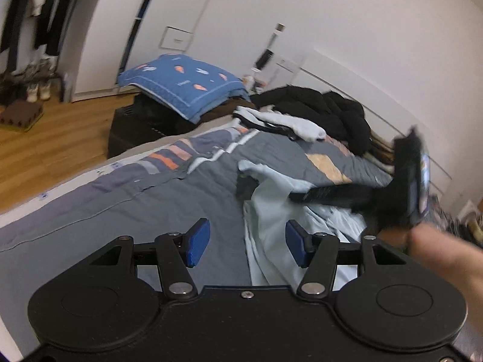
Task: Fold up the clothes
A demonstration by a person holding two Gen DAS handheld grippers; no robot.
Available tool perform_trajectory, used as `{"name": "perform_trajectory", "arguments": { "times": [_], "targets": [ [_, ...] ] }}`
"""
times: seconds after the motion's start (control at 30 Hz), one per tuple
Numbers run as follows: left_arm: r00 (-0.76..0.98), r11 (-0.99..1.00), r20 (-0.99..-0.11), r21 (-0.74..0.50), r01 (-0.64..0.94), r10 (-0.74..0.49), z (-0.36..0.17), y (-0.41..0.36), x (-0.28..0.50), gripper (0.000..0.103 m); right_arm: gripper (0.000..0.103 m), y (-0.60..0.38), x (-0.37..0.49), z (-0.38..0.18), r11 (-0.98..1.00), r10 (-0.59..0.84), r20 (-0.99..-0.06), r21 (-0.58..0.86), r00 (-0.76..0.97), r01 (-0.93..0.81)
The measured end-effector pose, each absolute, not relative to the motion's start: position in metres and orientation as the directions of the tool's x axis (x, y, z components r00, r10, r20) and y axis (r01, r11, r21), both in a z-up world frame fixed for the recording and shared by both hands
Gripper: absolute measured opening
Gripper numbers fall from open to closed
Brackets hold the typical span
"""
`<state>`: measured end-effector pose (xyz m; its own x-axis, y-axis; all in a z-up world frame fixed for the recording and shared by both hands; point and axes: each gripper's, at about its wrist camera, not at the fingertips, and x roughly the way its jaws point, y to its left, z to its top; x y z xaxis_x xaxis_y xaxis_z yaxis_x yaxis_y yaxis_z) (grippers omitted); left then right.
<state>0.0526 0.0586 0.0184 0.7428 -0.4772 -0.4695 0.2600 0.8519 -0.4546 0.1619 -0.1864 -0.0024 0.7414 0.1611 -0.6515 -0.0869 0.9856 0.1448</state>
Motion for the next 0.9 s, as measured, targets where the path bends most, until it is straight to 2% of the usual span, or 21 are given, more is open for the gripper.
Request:
{"name": "perform_trajectory", "arguments": {
  "times": [0.13,0.27,0.47,0.6,0.7,0.77,0.83,0.9],
  "targets": [
    [0.706,0.837,-0.473,-0.433,0.334,-0.527,0.018,0.046,0.049,0.056,0.0,-0.219,0.149,0.023,0.978,0.149,-0.604,0.208,0.783,-0.026],
    [0.665,0.816,-0.479,-0.412,0.406,-0.573,0.018,0.033,0.046,0.056,0.0,-0.259,0.142,0.027,0.975,0.066,-0.591,0.21,0.804,0.075],
    [0.621,0.794,-0.494,-0.381,0.474,-0.608,0.014,0.019,0.041,0.056,0.004,-0.293,0.147,-0.009,0.982,-0.074,-0.692,0.074,0.718,0.173],
    [0.592,0.777,-0.506,-0.36,0.516,-0.628,0.011,0.009,0.038,0.057,0.005,-0.297,0.132,-0.017,0.985,-0.059,-0.698,0.073,0.713,0.154],
    [0.569,0.762,-0.515,-0.345,0.548,-0.641,0.009,0.002,0.035,0.057,0.015,-0.297,0.116,-0.013,0.985,-0.028,-0.687,0.104,0.726,0.136],
    [0.558,0.755,-0.519,-0.34,0.56,-0.647,0.008,-0.001,0.034,0.058,0.031,-0.292,0.099,-0.008,0.984,-0.002,-0.675,0.131,0.738,0.122],
    [0.56,0.757,-0.517,-0.347,0.553,-0.647,0.009,0.001,0.035,0.058,0.04,-0.287,0.081,-0.004,0.98,0.024,-0.661,0.164,0.75,0.113],
    [0.562,0.758,-0.515,-0.355,0.547,-0.647,0.009,0.003,0.036,0.058,0.043,-0.278,0.057,-0.004,0.978,0.052,-0.644,0.186,0.763,0.09]
  ]
}}
